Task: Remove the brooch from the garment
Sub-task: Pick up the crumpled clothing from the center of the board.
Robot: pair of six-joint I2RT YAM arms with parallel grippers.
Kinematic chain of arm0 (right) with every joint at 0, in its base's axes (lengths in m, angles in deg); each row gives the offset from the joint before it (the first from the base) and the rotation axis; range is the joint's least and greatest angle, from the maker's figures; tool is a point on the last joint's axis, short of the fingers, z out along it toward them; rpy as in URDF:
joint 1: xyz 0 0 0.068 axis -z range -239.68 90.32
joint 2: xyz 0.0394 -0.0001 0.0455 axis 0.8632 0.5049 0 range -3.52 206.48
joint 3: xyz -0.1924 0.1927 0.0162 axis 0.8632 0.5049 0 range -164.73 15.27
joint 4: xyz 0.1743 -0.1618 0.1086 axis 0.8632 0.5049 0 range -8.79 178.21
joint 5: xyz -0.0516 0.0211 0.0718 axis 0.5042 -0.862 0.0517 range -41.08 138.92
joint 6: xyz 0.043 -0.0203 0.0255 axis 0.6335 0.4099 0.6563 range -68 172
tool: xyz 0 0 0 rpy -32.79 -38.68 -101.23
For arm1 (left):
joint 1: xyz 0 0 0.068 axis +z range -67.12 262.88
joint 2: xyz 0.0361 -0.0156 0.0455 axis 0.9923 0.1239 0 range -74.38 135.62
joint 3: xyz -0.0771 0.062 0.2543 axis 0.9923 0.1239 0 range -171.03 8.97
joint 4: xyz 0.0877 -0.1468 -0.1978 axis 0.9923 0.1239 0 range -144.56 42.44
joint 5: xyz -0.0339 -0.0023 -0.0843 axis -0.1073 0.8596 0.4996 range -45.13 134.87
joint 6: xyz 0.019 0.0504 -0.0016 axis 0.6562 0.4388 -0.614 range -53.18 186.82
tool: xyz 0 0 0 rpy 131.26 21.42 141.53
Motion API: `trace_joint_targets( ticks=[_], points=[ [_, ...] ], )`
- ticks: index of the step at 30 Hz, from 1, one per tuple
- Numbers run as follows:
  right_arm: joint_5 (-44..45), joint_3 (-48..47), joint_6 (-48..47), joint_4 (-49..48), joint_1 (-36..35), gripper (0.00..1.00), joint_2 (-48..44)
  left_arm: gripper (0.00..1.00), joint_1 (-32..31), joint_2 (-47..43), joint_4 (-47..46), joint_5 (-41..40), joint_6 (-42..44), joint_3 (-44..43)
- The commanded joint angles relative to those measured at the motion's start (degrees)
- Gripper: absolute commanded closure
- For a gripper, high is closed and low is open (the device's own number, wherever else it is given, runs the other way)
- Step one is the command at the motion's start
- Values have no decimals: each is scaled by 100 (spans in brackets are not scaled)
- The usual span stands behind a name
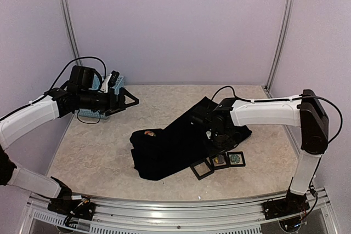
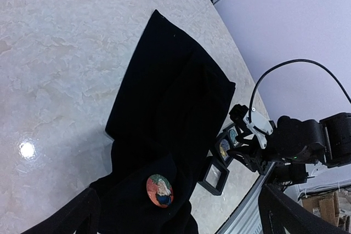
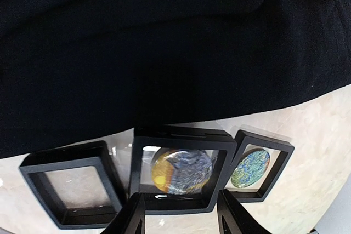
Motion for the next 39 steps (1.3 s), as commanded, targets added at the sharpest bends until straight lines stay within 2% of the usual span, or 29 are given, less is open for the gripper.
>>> trace_joint_targets(
  ticks=[1,8,14,18,24,32,35,39],
  points=[
    [-376,-367,-79,-242,-44,51,-472,1,47,-138,116,-97,-21,124],
    [-889,-948,-463,-807,391,40,-585,1,45,-227,138,207,-211,414],
    [-2239,-914,-880,-2553,655,37,-541,1,31,-170,136,745,-421,813],
    [-3003,-1110,-967,-3386,655,37,-186,1,33,59,265,1066,-535,971],
    [-3233,-1879,-1132,-3323,480,38,492,1,65,416,197,1261,-777,1037],
    [-3131,-2083,-1113,-3279,314,44,770,1,79,1154,-290,1538,-984,974],
    [-2987,-2118,-1150,-3149,303,46,798,10,104,1373,-414,1671,-942,881],
    [-2888,-2147,-1237,-3044,304,48,785,42,95,1580,-765,2038,-911,865]
  ],
)
